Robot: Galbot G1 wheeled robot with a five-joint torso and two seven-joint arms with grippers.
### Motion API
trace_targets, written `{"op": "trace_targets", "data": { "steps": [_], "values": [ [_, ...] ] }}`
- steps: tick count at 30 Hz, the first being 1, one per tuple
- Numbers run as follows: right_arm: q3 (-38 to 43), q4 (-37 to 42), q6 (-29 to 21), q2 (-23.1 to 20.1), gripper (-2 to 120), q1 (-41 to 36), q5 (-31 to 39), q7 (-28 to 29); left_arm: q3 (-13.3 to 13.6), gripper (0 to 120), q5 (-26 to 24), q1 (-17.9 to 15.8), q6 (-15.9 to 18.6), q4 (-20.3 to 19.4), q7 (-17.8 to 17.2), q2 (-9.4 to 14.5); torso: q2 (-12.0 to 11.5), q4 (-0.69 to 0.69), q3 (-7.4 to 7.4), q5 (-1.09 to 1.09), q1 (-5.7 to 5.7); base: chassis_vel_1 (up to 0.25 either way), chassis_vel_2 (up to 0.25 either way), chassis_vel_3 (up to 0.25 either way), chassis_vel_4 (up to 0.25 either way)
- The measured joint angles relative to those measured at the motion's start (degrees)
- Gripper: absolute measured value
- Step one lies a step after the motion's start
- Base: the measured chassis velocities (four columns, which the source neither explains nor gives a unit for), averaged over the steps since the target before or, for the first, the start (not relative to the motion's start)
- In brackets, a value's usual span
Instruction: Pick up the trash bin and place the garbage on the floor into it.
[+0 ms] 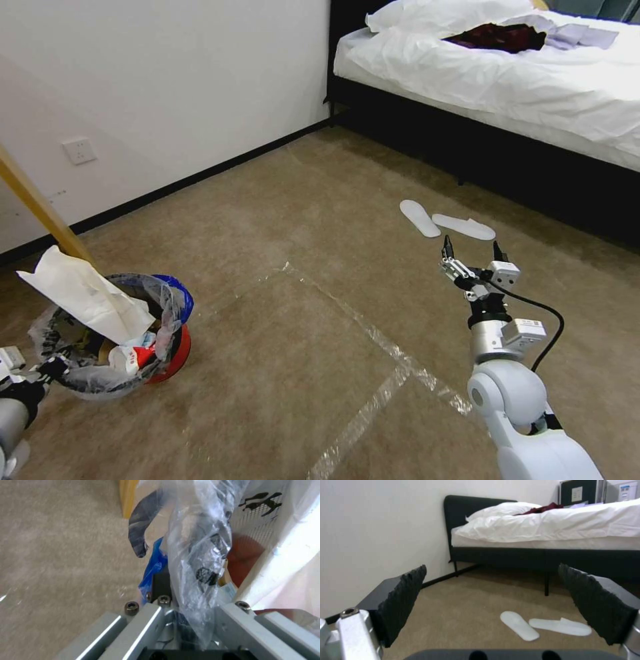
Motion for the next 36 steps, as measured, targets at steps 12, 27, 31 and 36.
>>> {"op": "trace_targets", "data": {
  "steps": [12, 27, 31, 36],
  "values": [
    [-0.09, -0.51, 0.06, 0.13, 100, -0.17, -0.74, -0.12, -0.02, 0, -0.1, -0.08, -0.12, 0.08, 0.0, 0.08, 0.0, -0.01, 0.01, -0.01, 0.01, -0.239, 0.239, 0.24, -0.243],
    [-0.13, -0.18, 0.28, 0.21, 100, -0.38, -1.03, -0.09, -0.04, 0, -0.03, 0.25, -0.24, -0.42, 0.07, -0.38, 0.0, 0.0, 0.0, 0.01, 0.01, -0.249, 0.263, 0.26, -0.252],
    [-0.12, -0.15, 0.29, 0.18, 100, -0.45, -1.06, -0.06, -0.04, 0, -0.02, 0.31, -0.29, -0.54, 0.08, -0.45, -0.01, -0.01, 0.0, 0.0, 0.0, -0.248, 0.25, 0.255, -0.265],
    [-0.22, -0.12, 0.45, 0.16, 100, -0.54, -1.17, 0.08, -0.03, 0, 0.02, 0.37, -0.31, -0.57, 0.12, -0.66, 0.0, 0.0, 0.0, 0.01, 0.0, -0.248, 0.253, 0.245, -0.254]
  ]
}}
